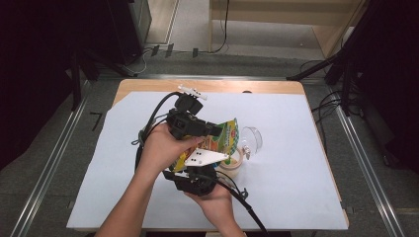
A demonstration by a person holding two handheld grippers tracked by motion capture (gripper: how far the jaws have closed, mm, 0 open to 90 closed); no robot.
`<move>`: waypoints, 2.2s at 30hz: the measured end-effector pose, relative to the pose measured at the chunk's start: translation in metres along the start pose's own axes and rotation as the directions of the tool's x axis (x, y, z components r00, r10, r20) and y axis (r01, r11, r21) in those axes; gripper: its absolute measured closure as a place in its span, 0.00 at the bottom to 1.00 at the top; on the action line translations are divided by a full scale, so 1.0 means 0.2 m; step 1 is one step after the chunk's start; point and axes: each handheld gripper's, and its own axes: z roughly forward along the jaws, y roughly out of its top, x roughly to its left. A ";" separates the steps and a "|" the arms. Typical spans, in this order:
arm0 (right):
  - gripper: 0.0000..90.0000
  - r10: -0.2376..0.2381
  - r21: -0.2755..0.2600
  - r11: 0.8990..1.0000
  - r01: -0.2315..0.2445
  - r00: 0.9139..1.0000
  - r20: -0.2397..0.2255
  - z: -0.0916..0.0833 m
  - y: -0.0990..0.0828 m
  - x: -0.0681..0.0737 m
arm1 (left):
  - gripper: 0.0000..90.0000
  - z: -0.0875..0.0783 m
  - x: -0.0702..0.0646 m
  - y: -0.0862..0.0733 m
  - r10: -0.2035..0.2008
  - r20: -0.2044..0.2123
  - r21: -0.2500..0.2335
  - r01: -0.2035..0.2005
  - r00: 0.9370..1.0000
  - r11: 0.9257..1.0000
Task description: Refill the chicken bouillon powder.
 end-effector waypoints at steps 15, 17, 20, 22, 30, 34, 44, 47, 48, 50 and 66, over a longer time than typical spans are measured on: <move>0.80 -0.003 -0.001 1.000 0.003 1.000 0.001 0.00 0.00 0.00 | 0.91 0.00 0.00 0.00 0.003 -0.002 -0.002 -0.003 1.000 1.000; 0.80 -0.003 -0.001 1.000 0.003 1.000 0.001 0.00 0.00 0.00 | 0.91 0.00 0.00 0.00 0.002 -0.001 -0.003 -0.002 1.000 1.000; 0.80 -0.002 -0.001 1.000 0.002 1.000 0.000 0.00 0.00 0.00 | 0.91 0.00 0.00 0.00 0.003 -0.002 -0.003 -0.003 1.000 1.000; 0.80 -0.002 -0.002 1.000 0.002 1.000 0.001 0.00 0.00 0.00 | 0.91 0.00 0.00 0.00 0.004 -0.002 -0.003 -0.004 1.000 1.000; 0.80 -0.001 -0.002 1.000 0.001 1.000 0.001 0.00 0.00 0.00 | 0.91 -0.01 0.00 0.00 0.004 -0.002 -0.005 -0.004 1.000 1.000; 0.80 -0.002 -0.003 1.000 0.002 1.000 0.000 0.00 0.00 0.00 | 0.91 -0.01 0.00 0.00 0.003 -0.003 -0.007 -0.003 1.000 1.000; 0.80 -0.002 -0.004 1.000 0.002 1.000 -0.001 0.00 0.01 0.00 | 0.91 -0.01 -0.01 0.00 0.008 -0.006 -0.006 -0.008 1.000 1.000; 0.81 -0.007 -0.008 1.000 0.007 1.000 0.003 0.01 0.01 0.00 | 0.91 -0.01 -0.01 0.00 0.012 -0.006 -0.008 -0.012 1.000 1.000; 0.81 -0.007 -0.008 1.000 0.007 1.000 0.002 0.01 0.01 0.00 | 0.91 -0.01 -0.01 0.00 0.012 -0.005 -0.009 -0.012 1.000 1.000; 0.81 -0.008 -0.010 1.000 0.008 1.000 0.004 0.01 0.01 0.00 | 0.91 -0.01 -0.01 0.00 0.016 -0.008 -0.005 -0.016 1.000 1.000; 0.81 -0.002 -0.013 1.000 0.002 1.000 0.001 0.01 0.01 0.01 | 0.91 -0.02 -0.02 0.00 0.020 -0.011 -0.007 -0.021 1.000 1.000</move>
